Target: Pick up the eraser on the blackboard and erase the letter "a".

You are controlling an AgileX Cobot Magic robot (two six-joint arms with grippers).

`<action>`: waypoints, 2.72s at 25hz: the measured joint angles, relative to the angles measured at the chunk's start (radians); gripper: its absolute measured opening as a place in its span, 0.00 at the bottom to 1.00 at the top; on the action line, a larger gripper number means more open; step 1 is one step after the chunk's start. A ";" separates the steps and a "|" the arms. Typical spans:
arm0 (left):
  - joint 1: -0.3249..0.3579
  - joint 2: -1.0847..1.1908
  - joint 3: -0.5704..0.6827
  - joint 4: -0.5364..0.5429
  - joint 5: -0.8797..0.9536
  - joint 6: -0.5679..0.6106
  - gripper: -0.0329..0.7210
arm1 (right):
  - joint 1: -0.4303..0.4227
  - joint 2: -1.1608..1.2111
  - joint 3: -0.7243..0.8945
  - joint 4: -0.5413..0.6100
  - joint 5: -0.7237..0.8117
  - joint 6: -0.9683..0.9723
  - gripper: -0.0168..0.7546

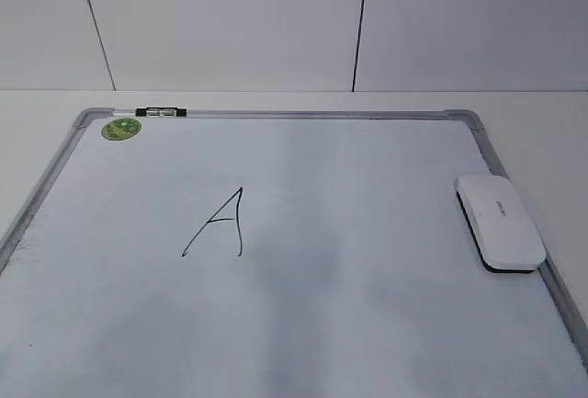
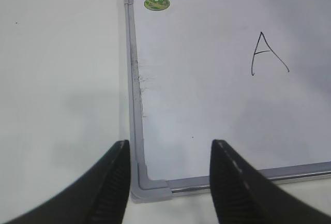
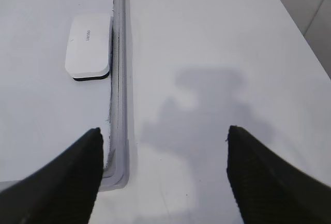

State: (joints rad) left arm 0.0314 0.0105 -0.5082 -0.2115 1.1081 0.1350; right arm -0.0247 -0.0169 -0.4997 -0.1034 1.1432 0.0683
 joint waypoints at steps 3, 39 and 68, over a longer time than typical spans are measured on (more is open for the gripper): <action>0.000 0.000 0.000 0.000 0.000 0.000 0.54 | 0.000 0.000 0.000 0.000 0.000 0.000 0.79; 0.000 0.000 0.000 0.000 0.000 0.000 0.54 | 0.000 0.000 0.000 0.000 0.000 0.000 0.79; 0.000 0.000 0.000 0.000 0.000 0.000 0.54 | 0.000 0.000 0.000 0.000 0.000 0.000 0.79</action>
State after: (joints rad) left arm 0.0314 0.0105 -0.5082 -0.2115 1.1081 0.1350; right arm -0.0247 -0.0169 -0.4997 -0.1034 1.1432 0.0683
